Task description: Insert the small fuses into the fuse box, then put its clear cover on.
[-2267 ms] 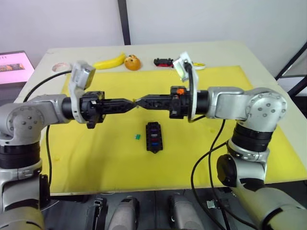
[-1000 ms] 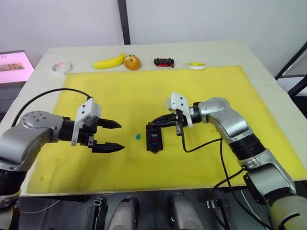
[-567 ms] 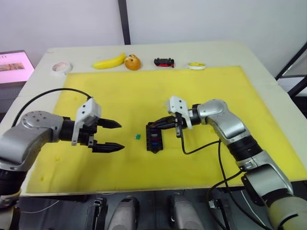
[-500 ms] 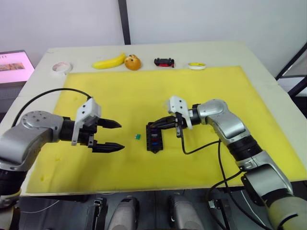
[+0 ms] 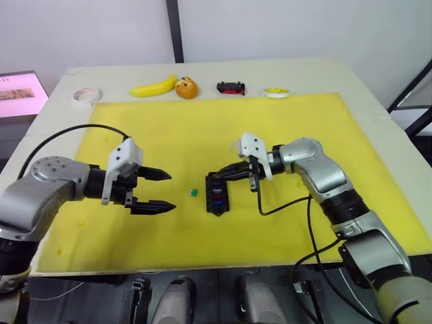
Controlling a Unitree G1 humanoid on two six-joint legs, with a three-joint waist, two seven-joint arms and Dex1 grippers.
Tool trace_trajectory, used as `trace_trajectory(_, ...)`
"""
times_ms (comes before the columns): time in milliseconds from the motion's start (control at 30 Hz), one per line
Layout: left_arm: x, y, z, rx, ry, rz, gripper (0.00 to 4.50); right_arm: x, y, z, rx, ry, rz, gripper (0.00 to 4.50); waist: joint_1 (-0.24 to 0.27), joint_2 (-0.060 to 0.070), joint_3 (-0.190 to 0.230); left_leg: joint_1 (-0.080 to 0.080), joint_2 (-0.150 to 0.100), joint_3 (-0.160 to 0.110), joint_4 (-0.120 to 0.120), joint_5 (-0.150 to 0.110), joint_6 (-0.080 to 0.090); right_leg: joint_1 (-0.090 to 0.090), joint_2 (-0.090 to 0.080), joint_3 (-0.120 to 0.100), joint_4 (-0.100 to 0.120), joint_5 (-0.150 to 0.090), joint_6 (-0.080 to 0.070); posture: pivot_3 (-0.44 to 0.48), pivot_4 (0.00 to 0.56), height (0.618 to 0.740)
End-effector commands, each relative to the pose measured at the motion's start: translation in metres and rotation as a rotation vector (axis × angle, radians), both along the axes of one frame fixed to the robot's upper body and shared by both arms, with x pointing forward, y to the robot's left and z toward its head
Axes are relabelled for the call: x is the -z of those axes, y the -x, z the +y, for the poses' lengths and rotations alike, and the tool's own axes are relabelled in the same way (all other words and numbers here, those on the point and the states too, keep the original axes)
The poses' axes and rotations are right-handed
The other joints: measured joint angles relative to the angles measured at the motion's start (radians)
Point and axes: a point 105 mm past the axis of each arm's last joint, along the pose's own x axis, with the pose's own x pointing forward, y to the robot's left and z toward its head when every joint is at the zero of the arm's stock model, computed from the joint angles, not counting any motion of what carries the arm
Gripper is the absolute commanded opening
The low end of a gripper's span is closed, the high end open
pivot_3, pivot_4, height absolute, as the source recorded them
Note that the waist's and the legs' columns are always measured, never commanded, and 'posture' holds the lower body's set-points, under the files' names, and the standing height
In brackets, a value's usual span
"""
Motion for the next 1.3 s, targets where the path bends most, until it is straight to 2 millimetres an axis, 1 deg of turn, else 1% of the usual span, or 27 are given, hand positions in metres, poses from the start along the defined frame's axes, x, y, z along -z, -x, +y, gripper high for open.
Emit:
trace_trajectory(33,-0.007,0.002,-0.003,0.018,-0.001,-0.041,4.40,-0.015,0.000,0.004,-0.029,-0.021,-0.052,0.00,0.000,0.000,0.000,0.000,0.000,0.000,0.000,0.000,0.000,0.000,0.000,0.000,0.000,0.000,0.000,0.000,0.150,0.740)
trace_trajectory(267,-0.007,0.002,-0.002,0.014,-0.001,-0.041,4.40,-0.012,-0.003,0.006,-0.026,-0.019,-0.054,0.00,0.000,0.000,0.000,0.000,0.000,0.000,0.000,0.000,0.000,0.000,0.000,0.000,0.000,0.000,0.000,0.000,0.150,0.740)
trace_trajectory(533,-0.007,0.002,-0.003,0.012,0.000,-0.043,4.40,-0.014,-0.004,0.006,-0.028,-0.018,-0.059,0.00,0.000,0.000,0.000,0.000,0.000,0.000,0.000,0.000,0.000,0.000,0.000,0.000,0.000,0.000,0.000,0.000,0.150,0.740)
trace_trajectory(700,-0.007,0.001,-0.005,0.013,0.002,-0.046,4.40,-0.005,-0.007,0.003,-0.024,0.026,-0.054,0.00,0.000,0.000,0.000,0.000,0.000,0.000,0.000,0.000,0.000,0.000,0.000,0.000,0.000,0.000,0.000,0.000,0.150,0.740)
trace_trajectory(833,-0.007,0.001,-0.005,0.011,0.004,-0.046,4.40,0.008,-0.012,-0.001,-0.008,0.093,-0.039,0.00,0.000,0.000,0.000,0.000,0.000,0.000,0.000,0.000,0.000,0.000,0.000,0.000,0.001,0.000,0.000,0.000,0.150,0.740)
trace_trajectory(1033,-0.006,0.001,-0.005,0.005,0.006,-0.050,4.40,0.018,-0.015,-0.003,0.001,0.169,-0.015,0.00,0.000,0.000,0.000,0.001,0.000,0.000,0.001,0.000,0.000,0.001,0.000,0.000,0.001,0.000,0.000,0.000,0.150,0.740)
trace_trajectory(1133,-0.006,0.001,-0.005,0.001,0.007,-0.052,4.40,0.015,-0.013,-0.002,-0.006,0.162,-0.003,0.00,0.000,0.000,0.000,0.002,0.000,0.000,0.001,0.000,0.000,0.002,0.000,0.000,0.001,0.000,0.000,0.000,0.150,0.740)
trace_trajectory(1300,-0.006,0.001,-0.006,-0.003,0.009,-0.056,4.40,0.000,-0.009,0.001,-0.032,0.130,-0.014,0.00,0.000,0.000,0.000,0.002,0.000,0.000,0.001,0.000,0.000,0.002,0.000,0.000,0.001,0.000,0.000,0.000,0.150,0.740)
